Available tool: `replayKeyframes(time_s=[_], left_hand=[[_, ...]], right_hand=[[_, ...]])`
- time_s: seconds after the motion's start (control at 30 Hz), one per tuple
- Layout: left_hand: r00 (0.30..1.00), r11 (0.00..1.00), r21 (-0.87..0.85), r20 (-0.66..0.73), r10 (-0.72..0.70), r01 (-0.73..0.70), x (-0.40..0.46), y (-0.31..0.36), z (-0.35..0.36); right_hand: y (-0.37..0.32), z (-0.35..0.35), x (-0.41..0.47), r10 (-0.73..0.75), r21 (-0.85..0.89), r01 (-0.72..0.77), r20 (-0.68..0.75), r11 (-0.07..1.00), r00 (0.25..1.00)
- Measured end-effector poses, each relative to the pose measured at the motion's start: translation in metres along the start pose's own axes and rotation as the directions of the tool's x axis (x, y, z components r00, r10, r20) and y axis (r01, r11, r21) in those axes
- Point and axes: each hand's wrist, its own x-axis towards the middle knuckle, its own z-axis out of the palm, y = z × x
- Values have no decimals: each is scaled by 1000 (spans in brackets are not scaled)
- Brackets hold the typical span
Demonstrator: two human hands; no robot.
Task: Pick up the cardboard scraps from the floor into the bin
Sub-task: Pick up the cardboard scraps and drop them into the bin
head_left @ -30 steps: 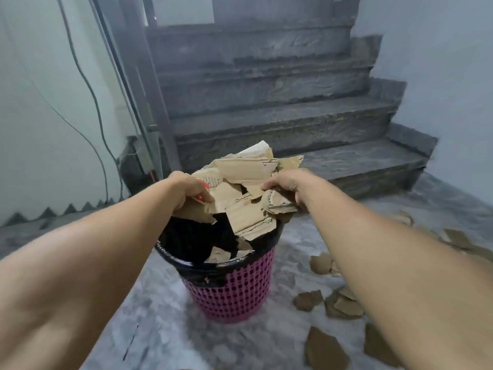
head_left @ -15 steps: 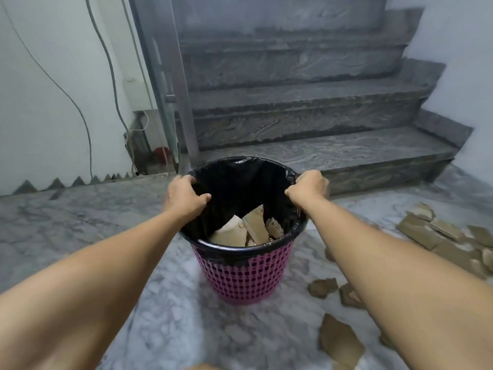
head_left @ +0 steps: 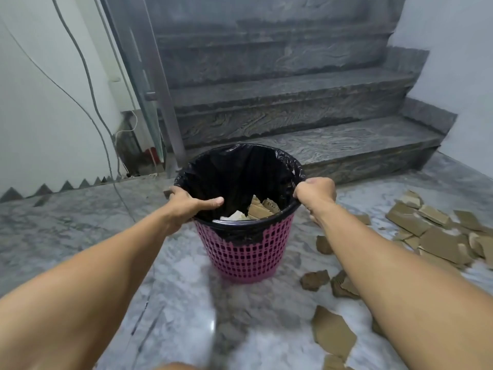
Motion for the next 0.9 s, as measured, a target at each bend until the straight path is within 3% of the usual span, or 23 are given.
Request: replayKeyframes(time_s=[0.1,0.23,0.43,0.5,0.6,0.7,0.77,0.83,0.9], left_hand=[[996,998,64,88,20,-26,-5,12,17],[993,989,119,92,72,-83,-10,29,22],[990,938,319,31,135,-137,-43,41,25],[992,871,476,27,121,-119,-57,57,26],[989,677,722,77,127,-143,-74,85,30],[955,582,760,187,230,-289,-88,112,56],[872,558,698,206,445,-449,-101,122,85],[648,401,648,190,738,-647,-113,124,115],[408,187,610,245,880,-770,-123,123,147]], right_hand=[[15,-5,19,-67,32,63,140,997,988],[23,-21,36,-143,21,143,319,989,937],[24,-31,35,-238,-130,281,275,951,931],[27,-36,33,-229,-187,280,255,942,940],[34,-46,29,-156,-211,209,241,955,958],[47,-64,27,-60,-231,114,231,966,971],[61,-79,26,-2,-267,64,226,961,974],[74,-96,27,60,-282,9,233,959,971],[89,-119,30,142,-316,-64,232,947,962]])
